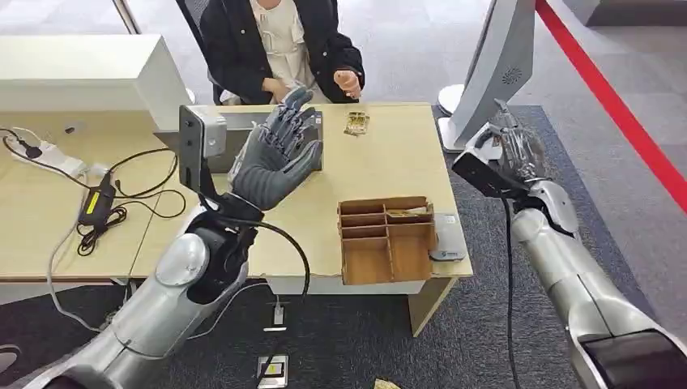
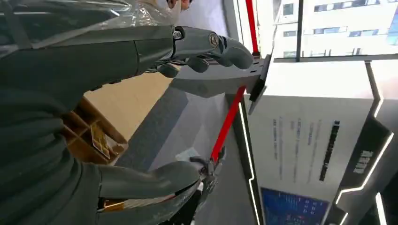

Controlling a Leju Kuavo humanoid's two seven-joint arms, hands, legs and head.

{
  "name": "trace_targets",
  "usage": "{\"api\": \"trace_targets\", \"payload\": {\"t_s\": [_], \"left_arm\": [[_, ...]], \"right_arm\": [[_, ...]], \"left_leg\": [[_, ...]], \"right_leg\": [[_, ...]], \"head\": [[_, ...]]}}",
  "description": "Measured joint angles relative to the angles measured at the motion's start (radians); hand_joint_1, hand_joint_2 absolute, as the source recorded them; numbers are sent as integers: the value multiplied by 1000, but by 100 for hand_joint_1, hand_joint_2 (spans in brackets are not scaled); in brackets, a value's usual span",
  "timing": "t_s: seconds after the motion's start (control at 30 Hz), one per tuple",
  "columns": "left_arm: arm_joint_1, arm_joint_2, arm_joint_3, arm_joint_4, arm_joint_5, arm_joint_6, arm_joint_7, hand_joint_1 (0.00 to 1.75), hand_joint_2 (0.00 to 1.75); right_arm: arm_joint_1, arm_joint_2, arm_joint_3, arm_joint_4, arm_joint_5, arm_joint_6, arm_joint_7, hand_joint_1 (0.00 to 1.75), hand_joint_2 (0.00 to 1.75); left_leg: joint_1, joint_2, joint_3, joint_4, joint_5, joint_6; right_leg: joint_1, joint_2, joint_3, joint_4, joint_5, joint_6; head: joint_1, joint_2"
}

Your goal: Pass the card to the sensor for recognition and then transmit it.

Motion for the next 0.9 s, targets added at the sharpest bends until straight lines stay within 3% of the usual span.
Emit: {"api": "trace_targets", "payload": {"t_s": [0.57, 0.73, 0.9], "left_arm": [[-25, -90, -23, 88, -27, -110, -47, 0, 175], [-24, -94, -17, 105, -46, -168, -39, 0, 175], [-24, -100, -10, 116, -54, -202, -23, 0, 175]], "right_arm": [[-222, 159, 30, 143, 98, 87, 6, 175, 175], [-266, 203, 34, 211, 83, 167, 115, 175, 175], [-278, 240, 34, 258, 106, 185, 199, 175, 175]], "left_leg": [[0, -1, -1, 0, 0, 0], [0, 0, 0, 0, 0, 0], [0, -1, 0, 0, 0, 0]], "right_leg": [[0, 0, 0, 1, 0, 0], [0, 0, 0, 1, 0, 0], [0, 0, 0, 1, 0, 0]], "head": [[0, 0], [0, 0], [0, 0]]}}
